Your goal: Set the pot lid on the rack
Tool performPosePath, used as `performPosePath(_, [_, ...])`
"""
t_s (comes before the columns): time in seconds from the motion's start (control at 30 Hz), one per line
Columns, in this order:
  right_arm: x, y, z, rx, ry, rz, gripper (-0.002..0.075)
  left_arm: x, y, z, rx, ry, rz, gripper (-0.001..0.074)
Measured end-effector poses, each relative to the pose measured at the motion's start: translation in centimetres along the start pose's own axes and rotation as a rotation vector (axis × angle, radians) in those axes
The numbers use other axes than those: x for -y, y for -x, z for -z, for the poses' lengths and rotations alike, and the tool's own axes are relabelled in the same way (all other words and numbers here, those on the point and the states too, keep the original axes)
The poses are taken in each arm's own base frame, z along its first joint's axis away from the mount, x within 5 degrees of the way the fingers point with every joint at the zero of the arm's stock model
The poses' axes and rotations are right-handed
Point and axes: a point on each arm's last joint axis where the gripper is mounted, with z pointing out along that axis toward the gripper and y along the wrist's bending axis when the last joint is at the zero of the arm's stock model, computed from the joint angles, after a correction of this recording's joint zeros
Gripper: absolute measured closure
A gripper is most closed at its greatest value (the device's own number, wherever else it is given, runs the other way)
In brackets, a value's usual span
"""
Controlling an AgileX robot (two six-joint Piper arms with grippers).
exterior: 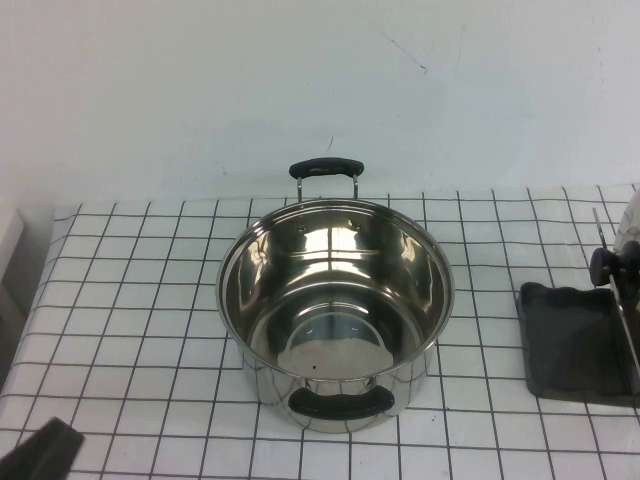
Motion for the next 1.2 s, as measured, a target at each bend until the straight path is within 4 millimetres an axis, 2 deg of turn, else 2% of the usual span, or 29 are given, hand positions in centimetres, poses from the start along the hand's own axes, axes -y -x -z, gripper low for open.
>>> performPosePath(0.13, [0.0,0.0,0.0,0.000,0.000,0.001,0.0705,-1.3,0.6,0.5,0.084,0.160,-0.106,0.0737])
performPosePath(0.2, [0.0,0.0,0.0,0.000,0.000,0.001,0.0705,-2.2,0.6,0.9,0.085,0.265,-0.081,0.0737])
performPosePath(0.37, [0.0,0.0,0.0,0.000,0.001,0.000,0.0705,-3.9,-1.4,2.3,-0.152,0.474,-0.178,0.0737])
performPosePath(0.47, [0.0,0.0,0.0,-0.001,0.001,0.000,0.0705,-4.6,-2.4,2.9,-0.278,0.561,-0.180,0.0737])
performPosePath(0.63, [0.0,0.0,0.0,-0.001,0.001,0.000,0.0705,-5.2,-3.1,3.6,-0.355,0.689,-0.118,0.0737])
performPosePath(0.8, [0.0,0.0,0.0,-0.001,0.001,0.000,0.0706,-5.3,-3.1,3.8,-0.360,0.751,-0.143,0.0737])
performPosePath(1.2, [0.0,0.0,0.0,-0.002,0.001,0.002,0.0706,-4.9,-3.2,3.5,-0.368,0.723,-0.145,0.0737])
